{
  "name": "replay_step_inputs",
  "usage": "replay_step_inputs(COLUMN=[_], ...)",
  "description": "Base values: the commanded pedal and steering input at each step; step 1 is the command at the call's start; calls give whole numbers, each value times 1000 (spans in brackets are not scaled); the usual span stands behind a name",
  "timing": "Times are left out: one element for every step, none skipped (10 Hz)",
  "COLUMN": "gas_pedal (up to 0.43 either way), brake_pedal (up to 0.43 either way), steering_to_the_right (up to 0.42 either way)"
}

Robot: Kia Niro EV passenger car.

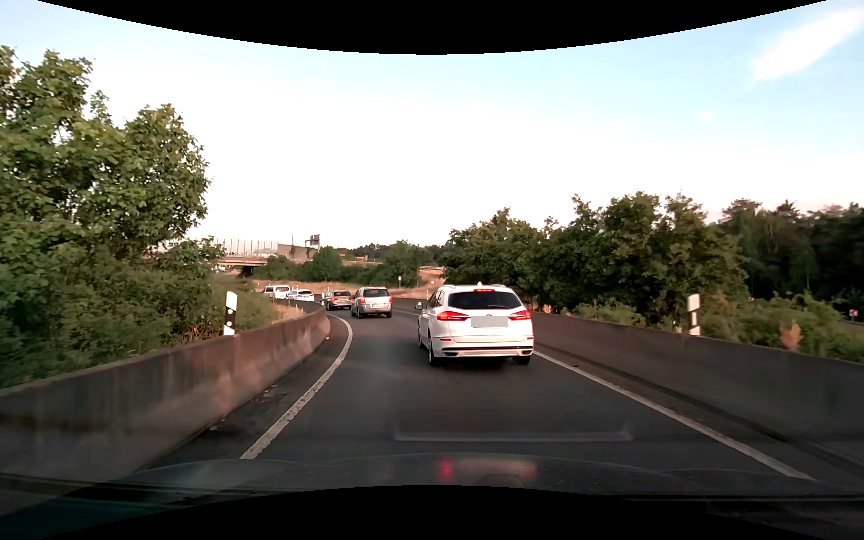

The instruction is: Follow the waypoints while adhering to traffic rules and regulations

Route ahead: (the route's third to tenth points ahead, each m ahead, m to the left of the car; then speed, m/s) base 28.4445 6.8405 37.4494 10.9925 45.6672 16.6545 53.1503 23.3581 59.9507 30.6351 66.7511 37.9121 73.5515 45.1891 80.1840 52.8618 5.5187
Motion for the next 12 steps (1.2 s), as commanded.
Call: replay_step_inputs(gas_pedal=[0,0,0,0,0,0,0,0,0,0,0,0], brake_pedal=[250,244,238,238,238,232,232,232,226,213,195,189], steering_to_the_right=[-72,-71,-70,-63,-56,-52,-48,-44,-42,-40,-46,-50])
